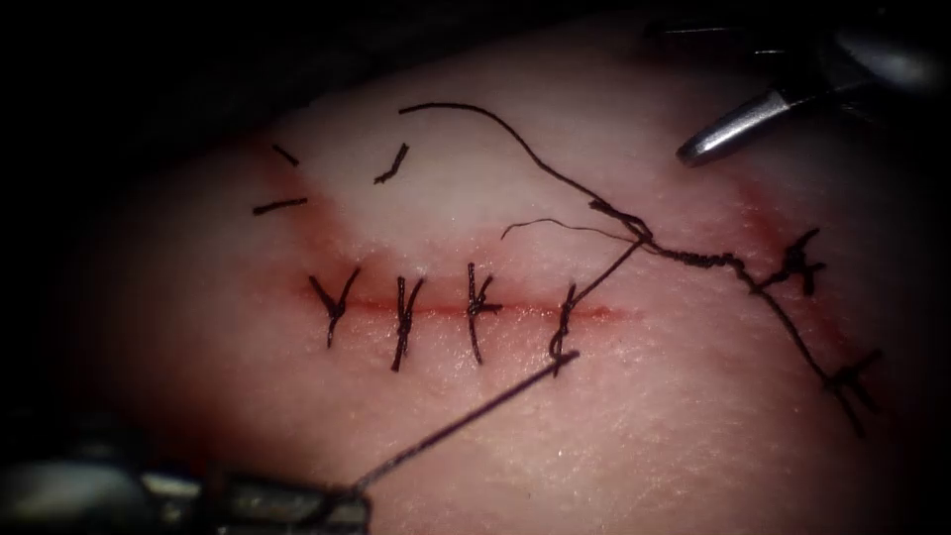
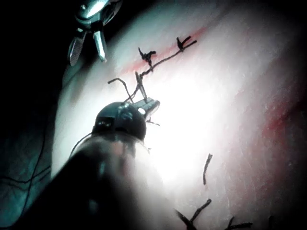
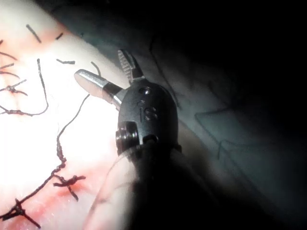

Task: Wound Closure
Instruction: Loop thread once around right grasper, counter-clockwise.

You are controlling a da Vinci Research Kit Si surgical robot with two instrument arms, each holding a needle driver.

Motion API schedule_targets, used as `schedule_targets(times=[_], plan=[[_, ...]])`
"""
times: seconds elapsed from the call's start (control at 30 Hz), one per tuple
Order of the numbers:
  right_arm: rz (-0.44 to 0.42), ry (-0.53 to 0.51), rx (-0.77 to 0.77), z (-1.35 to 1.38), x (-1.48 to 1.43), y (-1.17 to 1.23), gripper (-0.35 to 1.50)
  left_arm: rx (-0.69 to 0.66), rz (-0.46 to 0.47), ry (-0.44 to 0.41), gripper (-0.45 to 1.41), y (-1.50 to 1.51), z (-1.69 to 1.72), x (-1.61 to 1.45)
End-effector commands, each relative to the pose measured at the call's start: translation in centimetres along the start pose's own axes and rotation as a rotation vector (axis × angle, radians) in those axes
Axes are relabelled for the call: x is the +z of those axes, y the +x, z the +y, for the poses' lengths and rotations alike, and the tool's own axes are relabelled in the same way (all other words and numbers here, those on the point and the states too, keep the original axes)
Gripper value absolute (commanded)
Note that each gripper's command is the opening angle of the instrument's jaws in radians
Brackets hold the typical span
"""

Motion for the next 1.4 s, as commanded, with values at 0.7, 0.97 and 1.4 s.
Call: schedule_targets(times=[0.7,0.97,1.4], plan=[[-0.054,0.049,-0.048,-1.0,0.65,0.28,-0.35,0.08,-0.037,0.011,-0.45,0.06,-0.77,0.16],[-0.024,0.103,-0.041,-1.32,0.76,0.0,-0.35,0.076,-0.039,0.011,-0.45,0.01,-0.94,0.18],[0.139,0.186,-0.033,-1.5,0.68,-0.09,-0.35,0.089,-0.05,-0.025,-0.45,-0.42,-1.1,0.85]])
